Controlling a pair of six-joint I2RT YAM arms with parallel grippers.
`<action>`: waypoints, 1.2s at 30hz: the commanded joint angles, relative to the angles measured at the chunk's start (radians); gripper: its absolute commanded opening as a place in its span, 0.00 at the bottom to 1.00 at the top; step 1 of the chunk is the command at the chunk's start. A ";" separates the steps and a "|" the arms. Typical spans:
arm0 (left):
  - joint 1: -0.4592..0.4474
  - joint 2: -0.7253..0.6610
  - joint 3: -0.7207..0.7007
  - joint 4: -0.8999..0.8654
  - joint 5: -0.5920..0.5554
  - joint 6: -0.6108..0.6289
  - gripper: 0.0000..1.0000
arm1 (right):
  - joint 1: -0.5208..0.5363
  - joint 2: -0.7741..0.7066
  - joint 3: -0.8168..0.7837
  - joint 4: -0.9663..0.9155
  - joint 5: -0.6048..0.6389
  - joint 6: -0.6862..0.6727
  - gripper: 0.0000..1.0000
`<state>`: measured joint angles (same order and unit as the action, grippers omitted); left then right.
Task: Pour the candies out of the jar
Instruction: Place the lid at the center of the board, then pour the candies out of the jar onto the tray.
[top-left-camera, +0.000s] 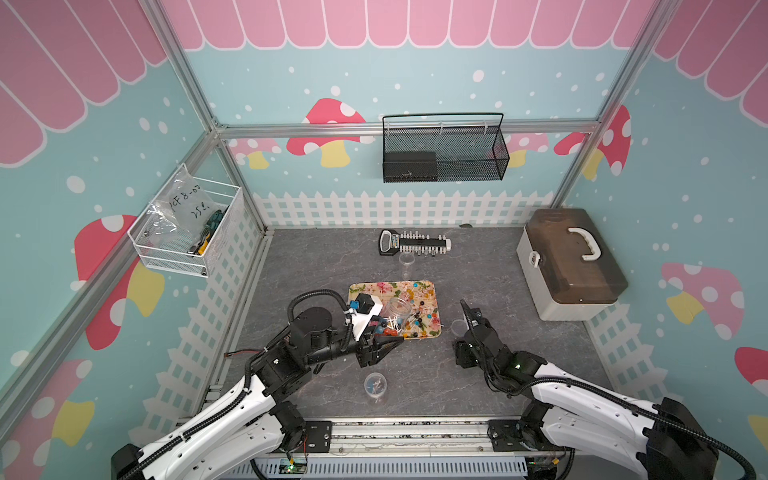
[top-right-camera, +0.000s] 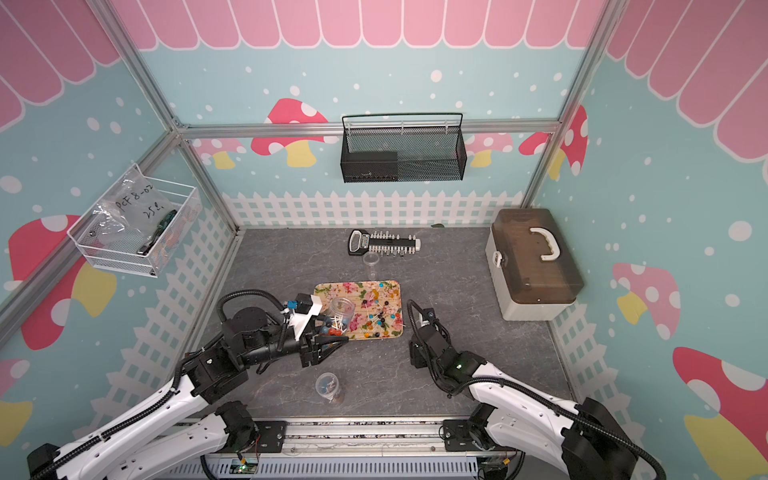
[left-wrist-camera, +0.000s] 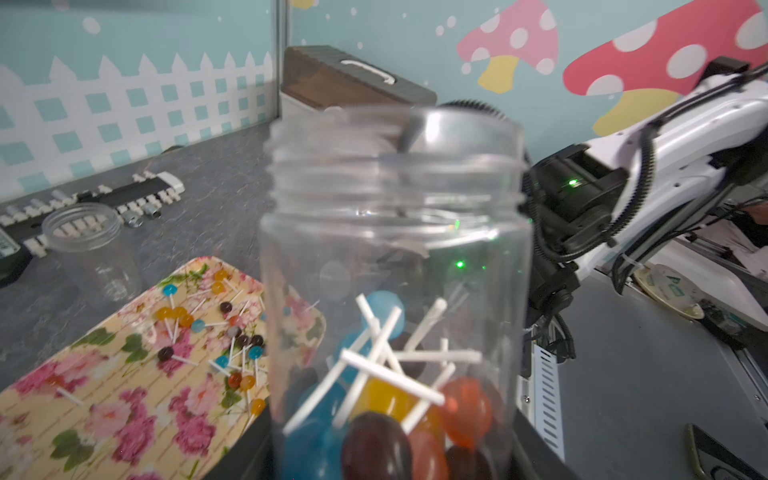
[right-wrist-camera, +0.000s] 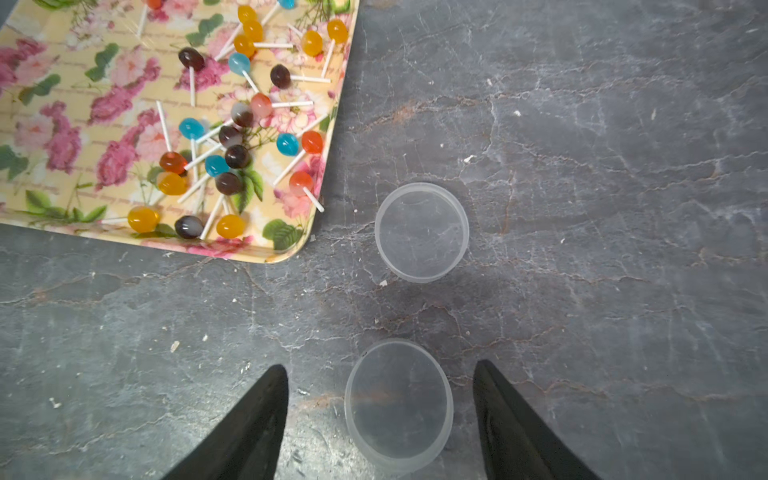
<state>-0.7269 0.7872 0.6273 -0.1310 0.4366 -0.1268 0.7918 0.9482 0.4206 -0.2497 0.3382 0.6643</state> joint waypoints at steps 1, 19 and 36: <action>0.046 0.030 -0.039 0.000 -0.015 0.002 0.60 | -0.003 -0.042 0.026 -0.045 0.019 0.024 0.69; 0.081 0.361 0.010 -0.101 -0.240 -0.116 0.59 | -0.003 -0.242 -0.069 -0.094 0.004 0.091 0.69; 0.081 0.643 0.269 -0.466 -0.341 -0.036 0.61 | -0.003 -0.399 -0.114 -0.158 0.002 0.142 0.69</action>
<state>-0.6502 1.4029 0.8349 -0.5083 0.1303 -0.2005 0.7918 0.5682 0.3180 -0.3771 0.3393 0.7761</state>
